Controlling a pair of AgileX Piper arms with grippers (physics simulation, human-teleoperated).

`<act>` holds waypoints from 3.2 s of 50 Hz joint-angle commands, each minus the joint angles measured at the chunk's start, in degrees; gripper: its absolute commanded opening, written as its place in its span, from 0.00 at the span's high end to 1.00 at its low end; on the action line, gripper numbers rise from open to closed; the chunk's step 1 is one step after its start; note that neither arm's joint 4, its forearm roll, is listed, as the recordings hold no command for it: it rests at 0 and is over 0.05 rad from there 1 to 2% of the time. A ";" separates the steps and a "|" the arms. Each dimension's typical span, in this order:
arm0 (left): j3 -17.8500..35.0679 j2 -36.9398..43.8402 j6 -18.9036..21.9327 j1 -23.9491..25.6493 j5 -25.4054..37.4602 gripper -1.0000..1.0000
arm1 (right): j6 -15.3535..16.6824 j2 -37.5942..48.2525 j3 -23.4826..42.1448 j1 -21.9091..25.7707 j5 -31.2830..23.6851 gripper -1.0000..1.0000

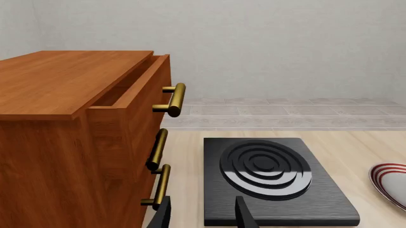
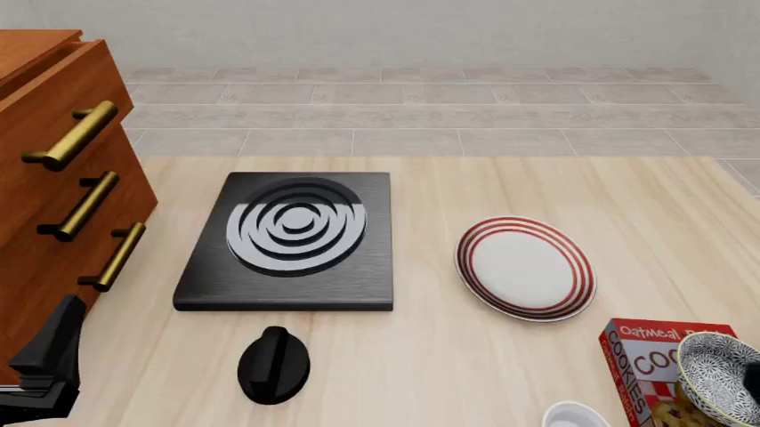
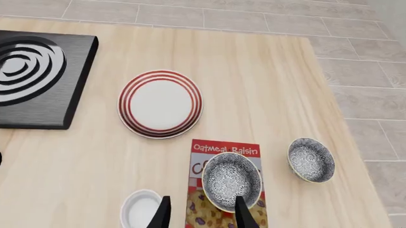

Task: Pick the akita bowl on the cookies box and place it on the plate.

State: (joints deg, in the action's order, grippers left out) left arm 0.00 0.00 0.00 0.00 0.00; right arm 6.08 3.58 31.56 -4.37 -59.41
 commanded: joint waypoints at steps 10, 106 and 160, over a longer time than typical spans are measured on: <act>0.00 0.00 0.00 0.00 0.00 0.00 | -0.13 2.04 -1.87 -1.36 3.99 0.00; 0.00 0.00 0.00 0.00 0.00 0.00 | -0.36 9.32 -17.48 -4.37 22.66 0.00; 0.00 0.00 0.00 0.00 0.00 0.00 | -1.65 12.64 -23.66 -4.17 30.45 0.00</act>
State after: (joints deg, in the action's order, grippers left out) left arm 0.00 0.00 0.00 0.00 0.00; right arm 4.57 15.37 8.66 -8.56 -30.46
